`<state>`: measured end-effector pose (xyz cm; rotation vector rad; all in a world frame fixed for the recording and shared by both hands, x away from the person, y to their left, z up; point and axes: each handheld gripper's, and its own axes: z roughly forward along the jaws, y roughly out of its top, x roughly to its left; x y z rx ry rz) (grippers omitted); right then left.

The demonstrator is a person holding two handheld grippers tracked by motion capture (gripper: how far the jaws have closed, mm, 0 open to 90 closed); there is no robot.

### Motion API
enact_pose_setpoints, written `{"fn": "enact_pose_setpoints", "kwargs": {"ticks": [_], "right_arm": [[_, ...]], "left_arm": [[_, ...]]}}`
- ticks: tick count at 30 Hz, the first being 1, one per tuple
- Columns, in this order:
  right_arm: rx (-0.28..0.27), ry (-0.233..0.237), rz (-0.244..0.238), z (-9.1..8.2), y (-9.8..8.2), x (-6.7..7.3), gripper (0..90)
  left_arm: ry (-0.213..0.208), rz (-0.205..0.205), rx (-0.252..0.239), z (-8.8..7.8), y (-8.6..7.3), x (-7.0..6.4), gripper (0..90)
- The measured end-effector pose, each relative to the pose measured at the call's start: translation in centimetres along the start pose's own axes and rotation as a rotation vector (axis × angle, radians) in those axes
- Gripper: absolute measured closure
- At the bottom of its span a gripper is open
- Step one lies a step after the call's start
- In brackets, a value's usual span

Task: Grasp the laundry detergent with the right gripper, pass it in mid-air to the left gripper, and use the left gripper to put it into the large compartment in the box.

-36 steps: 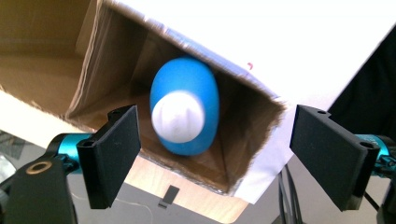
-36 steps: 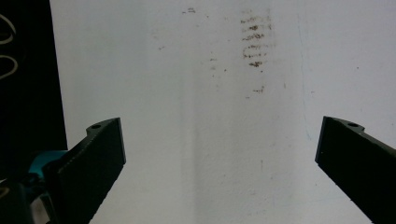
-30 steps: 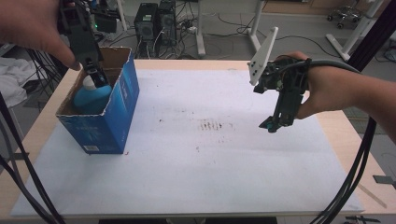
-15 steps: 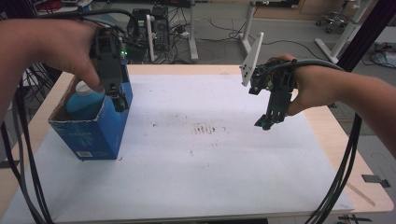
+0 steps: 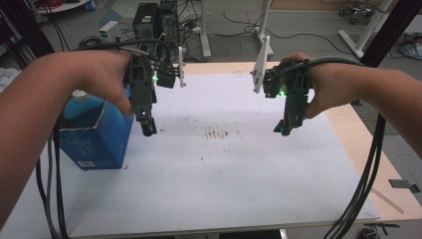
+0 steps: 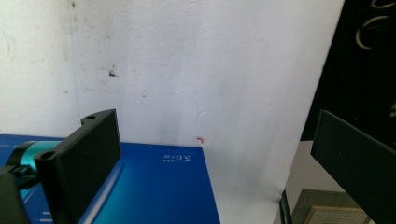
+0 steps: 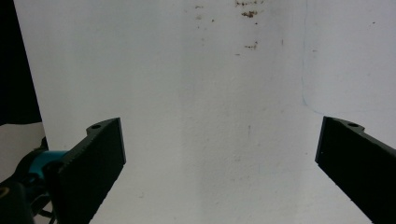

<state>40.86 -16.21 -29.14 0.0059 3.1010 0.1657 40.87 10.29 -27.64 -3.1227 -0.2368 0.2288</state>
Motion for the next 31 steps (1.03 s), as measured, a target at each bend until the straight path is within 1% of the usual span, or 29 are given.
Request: {"fn": "enact_pose_setpoints", "kwargs": {"ticks": [1,2,6,7,10,11,12,15,19,23,31], "right_arm": [[0.0,0.0,0.0,0.0,0.0,0.0,0.9],[0.002,-0.003,0.0,0.0,0.1,0.0,0.9],[0.005,-0.003,-0.006,0.3,0.5,-0.1,0.9],[0.006,-0.001,-0.012,0.4,0.5,-0.2,0.9],[0.005,-0.001,-0.009,0.5,0.5,-0.3,0.9],[0.005,-0.004,-0.009,0.5,0.4,-0.3,0.9],[0.007,-0.003,0.001,0.5,0.3,-0.3,0.9],[0.01,-0.002,-0.004,0.6,0.1,-0.5,0.9],[0.011,-0.004,0.004,0.6,0.0,-0.5,0.9],[-0.002,-0.006,0.006,0.4,0.0,-0.6,0.9],[-0.003,-0.014,0.009,0.2,-0.1,-0.3,0.9]], "left_arm": [[0.0,0.0,0.0,0.0,0.0,0.0,1.6],[0.004,0.003,0.004,0.2,0.2,0.3,1.6],[0.01,-0.009,0.01,0.6,0.4,1.1,1.6],[0.012,-0.008,0.013,0.7,0.4,1.3,1.6],[0.016,-0.007,0.019,0.8,0.3,1.5,1.6],[0.016,-0.007,0.019,0.8,0.3,1.5,1.6],[0.013,-0.008,0.019,0.8,0.2,1.5,1.6],[0.014,-0.01,0.012,0.8,0.1,1.6,1.6],[0.009,-0.012,0.004,0.8,0.1,1.7,1.6],[0.011,-0.008,0.001,0.7,0.1,1.6,1.6],[0.02,-0.015,-0.004,0.4,0.0,1.4,1.6]]}}
